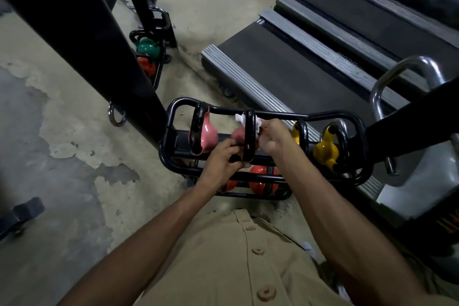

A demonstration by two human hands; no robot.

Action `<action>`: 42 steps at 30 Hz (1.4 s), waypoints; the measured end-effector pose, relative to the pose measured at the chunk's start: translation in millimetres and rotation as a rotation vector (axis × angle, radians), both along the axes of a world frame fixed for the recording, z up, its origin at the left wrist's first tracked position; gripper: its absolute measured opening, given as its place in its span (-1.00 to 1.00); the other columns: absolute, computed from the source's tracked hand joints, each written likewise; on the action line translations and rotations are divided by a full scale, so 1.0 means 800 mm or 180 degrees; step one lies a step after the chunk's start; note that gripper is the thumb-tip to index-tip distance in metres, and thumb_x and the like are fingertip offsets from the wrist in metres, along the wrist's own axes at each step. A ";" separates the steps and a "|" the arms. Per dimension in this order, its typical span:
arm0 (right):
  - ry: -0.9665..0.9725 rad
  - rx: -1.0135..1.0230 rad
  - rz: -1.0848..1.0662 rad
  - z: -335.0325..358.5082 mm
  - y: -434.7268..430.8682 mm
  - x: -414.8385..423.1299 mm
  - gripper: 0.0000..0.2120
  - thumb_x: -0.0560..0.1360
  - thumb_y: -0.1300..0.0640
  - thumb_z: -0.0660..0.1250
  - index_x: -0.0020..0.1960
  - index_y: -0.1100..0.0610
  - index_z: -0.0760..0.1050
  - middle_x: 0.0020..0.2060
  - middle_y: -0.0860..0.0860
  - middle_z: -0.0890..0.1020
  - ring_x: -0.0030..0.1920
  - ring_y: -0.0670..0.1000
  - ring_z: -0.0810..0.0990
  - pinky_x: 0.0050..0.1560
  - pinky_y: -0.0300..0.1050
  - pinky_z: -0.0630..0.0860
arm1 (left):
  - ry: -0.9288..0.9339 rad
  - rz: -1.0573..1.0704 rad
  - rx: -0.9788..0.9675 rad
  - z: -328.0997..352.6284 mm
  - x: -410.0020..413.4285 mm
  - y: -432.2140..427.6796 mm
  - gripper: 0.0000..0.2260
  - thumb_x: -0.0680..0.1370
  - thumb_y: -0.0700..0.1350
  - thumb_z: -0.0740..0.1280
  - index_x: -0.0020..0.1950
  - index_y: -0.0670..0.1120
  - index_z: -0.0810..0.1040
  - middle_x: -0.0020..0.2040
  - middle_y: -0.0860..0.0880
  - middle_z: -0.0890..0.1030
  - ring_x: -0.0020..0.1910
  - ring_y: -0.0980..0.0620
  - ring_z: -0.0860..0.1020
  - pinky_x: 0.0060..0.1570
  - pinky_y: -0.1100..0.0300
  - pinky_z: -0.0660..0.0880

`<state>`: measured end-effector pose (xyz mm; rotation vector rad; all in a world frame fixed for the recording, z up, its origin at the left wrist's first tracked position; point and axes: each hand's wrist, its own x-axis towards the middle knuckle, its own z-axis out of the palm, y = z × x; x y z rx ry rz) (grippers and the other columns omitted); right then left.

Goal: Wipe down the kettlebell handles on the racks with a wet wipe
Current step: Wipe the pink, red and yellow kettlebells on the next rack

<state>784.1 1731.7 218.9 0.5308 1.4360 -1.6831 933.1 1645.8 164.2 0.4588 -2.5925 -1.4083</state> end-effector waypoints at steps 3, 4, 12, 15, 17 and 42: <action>-0.0117 -0.0186 0.0188 0.010 0.010 0.013 -0.71 0.66 0.25 0.12 0.08 0.32 0.61 -0.12 0.20 0.73 -0.18 0.09 0.64 -0.11 -0.05 0.62 | 0.0008 -0.0051 -0.0113 -0.002 0.000 -0.002 -0.75 0.45 -0.14 0.58 0.11 -0.13 0.73 0.15 0.02 0.59 0.15 0.04 0.54 0.24 0.04 0.51; -0.0068 -0.0275 0.0249 0.013 0.013 0.018 -0.71 0.65 0.23 0.14 0.11 0.33 0.61 -0.12 0.20 0.72 -0.12 0.13 0.69 -0.06 0.00 0.65 | 0.0005 -0.0070 -0.0155 -0.002 0.000 -0.003 -0.76 0.45 -0.15 0.58 0.10 -0.12 0.73 0.14 0.02 0.58 0.15 0.05 0.53 0.24 0.04 0.51; 0.1404 0.0454 0.0551 -0.004 0.053 0.065 -0.80 0.67 0.18 0.26 0.12 0.28 0.58 -0.14 0.11 0.64 -0.11 0.10 0.56 -0.02 0.05 0.54 | 0.0036 -0.0009 -0.0050 -0.007 0.001 -0.002 -0.73 0.47 -0.18 0.56 0.16 -0.09 0.72 0.19 0.06 0.58 0.21 0.07 0.55 0.28 0.02 0.53; 0.2289 0.0628 0.0650 -0.005 0.060 0.078 -0.90 0.65 0.14 0.34 0.12 0.14 0.57 -0.04 0.03 0.66 -0.05 -0.03 0.63 0.02 -0.06 0.59 | 0.0028 -0.0018 -0.0051 -0.005 0.001 -0.005 -0.70 0.47 -0.17 0.57 0.19 -0.12 0.72 0.21 0.03 0.59 0.22 0.05 0.56 0.28 0.03 0.53; 0.3165 0.0850 0.0977 -0.003 0.052 0.067 -0.95 0.63 0.10 0.37 0.08 0.05 0.58 0.03 0.00 0.61 0.01 -0.11 0.60 0.06 -0.21 0.57 | 0.0011 -0.0036 -0.0028 -0.005 0.000 -0.007 -0.68 0.45 -0.15 0.58 0.19 -0.12 0.72 0.21 0.01 0.60 0.21 0.03 0.57 0.27 0.05 0.54; 0.2241 0.0410 0.0621 -0.015 0.068 0.094 -0.67 0.64 0.37 0.17 0.25 0.15 0.62 0.11 0.00 0.72 0.15 -0.05 0.67 0.14 -0.10 0.61 | -0.0032 -0.0183 -0.0173 -0.013 -0.004 -0.010 -0.75 0.44 -0.06 0.58 0.10 -0.06 0.73 0.18 0.04 0.56 0.22 0.03 0.49 0.30 0.05 0.47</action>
